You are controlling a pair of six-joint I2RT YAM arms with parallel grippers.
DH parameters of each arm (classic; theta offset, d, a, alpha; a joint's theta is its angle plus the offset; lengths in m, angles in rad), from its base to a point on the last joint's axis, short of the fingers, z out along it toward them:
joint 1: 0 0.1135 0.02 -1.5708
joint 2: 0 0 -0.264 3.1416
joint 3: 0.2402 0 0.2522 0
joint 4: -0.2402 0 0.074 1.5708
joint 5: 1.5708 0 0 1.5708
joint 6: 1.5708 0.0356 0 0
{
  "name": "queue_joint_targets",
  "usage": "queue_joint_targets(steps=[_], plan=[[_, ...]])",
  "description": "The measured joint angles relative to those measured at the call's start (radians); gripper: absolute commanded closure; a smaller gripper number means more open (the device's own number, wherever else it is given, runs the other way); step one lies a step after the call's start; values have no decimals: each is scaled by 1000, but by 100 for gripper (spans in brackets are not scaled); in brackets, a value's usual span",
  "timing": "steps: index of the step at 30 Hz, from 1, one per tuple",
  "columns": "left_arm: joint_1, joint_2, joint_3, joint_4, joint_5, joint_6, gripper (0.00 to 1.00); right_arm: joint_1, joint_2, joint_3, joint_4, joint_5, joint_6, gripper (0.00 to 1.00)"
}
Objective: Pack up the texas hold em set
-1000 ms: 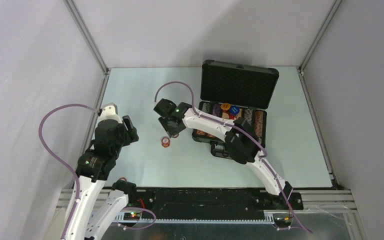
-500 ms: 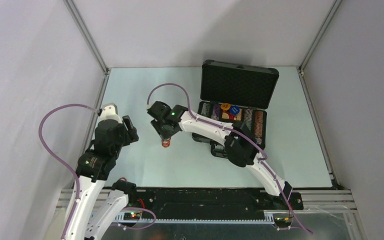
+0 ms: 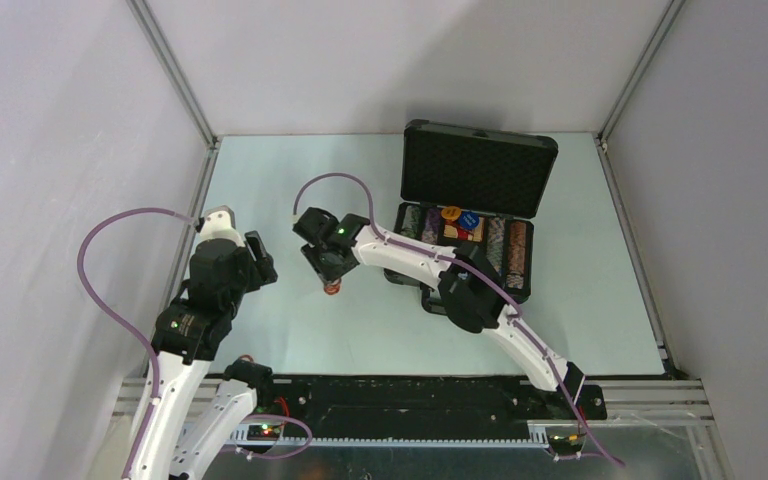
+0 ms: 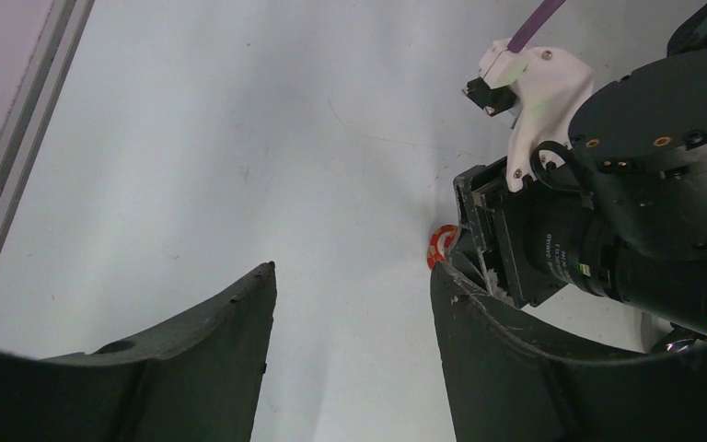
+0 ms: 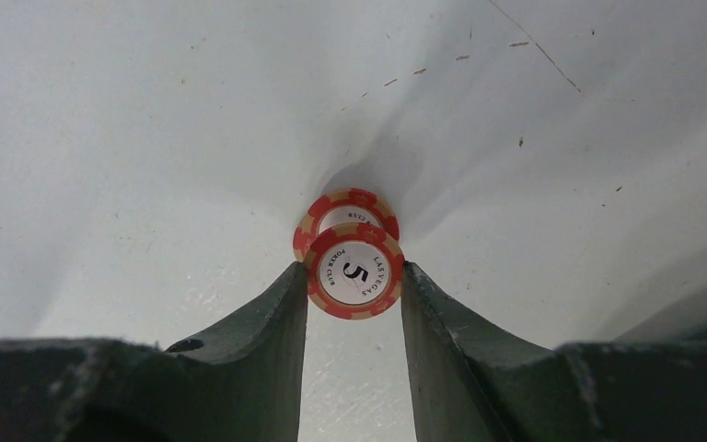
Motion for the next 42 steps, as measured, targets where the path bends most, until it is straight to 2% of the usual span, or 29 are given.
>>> queue_joint_targets(steps=[8,36,42], plan=[[0,0,0,0,0,0,32,0,7,2,-2,-2,0,57],[0,0,0,0,0,0,32,3,17,6,1,2,8,40],[0,0,0,0,0,0,33,-3,-19,-59,30,23,20,42]])
